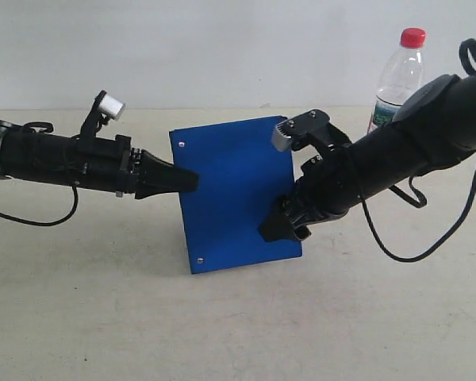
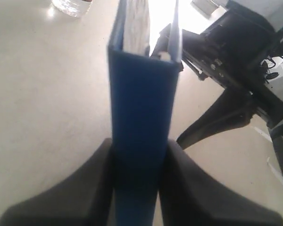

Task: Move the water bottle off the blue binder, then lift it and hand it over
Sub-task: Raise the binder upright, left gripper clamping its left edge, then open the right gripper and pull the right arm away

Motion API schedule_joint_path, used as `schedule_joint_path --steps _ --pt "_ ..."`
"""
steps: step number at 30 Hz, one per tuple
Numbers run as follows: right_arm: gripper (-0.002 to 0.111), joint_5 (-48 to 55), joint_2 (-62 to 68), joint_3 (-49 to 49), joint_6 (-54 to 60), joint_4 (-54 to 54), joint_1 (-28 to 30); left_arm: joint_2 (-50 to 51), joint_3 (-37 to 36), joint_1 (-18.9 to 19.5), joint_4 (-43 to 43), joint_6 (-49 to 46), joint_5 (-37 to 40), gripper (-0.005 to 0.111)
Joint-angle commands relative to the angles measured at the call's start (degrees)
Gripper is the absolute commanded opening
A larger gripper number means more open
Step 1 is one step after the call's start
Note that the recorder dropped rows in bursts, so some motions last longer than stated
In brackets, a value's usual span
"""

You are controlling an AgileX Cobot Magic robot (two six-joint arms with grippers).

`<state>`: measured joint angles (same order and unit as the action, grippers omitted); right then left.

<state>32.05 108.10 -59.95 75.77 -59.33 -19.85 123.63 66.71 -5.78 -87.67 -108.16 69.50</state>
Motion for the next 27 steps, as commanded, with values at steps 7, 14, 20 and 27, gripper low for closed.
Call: schedule_joint_path --steps 7,14,20,27 --pt "0.000 1.79 0.16 -0.33 7.17 -7.72 -0.10 -0.18 -0.42 -4.98 -6.55 -5.36 0.46 0.062" --pt "0.000 3.29 0.16 -0.33 7.18 -7.61 -0.10 -0.18 -0.42 -6.12 -9.99 -6.71 0.46 0.011" --pt "0.000 -0.83 -5.51 -0.33 -2.35 -0.83 0.03 -0.61 -0.42 -3.45 -7.17 -6.47 0.46 0.004" --pt "0.000 -0.47 -18.30 0.43 -43.07 42.74 0.03 -8.99 -5.49 -1.25 -5.89 -5.18 -7.56 0.004"
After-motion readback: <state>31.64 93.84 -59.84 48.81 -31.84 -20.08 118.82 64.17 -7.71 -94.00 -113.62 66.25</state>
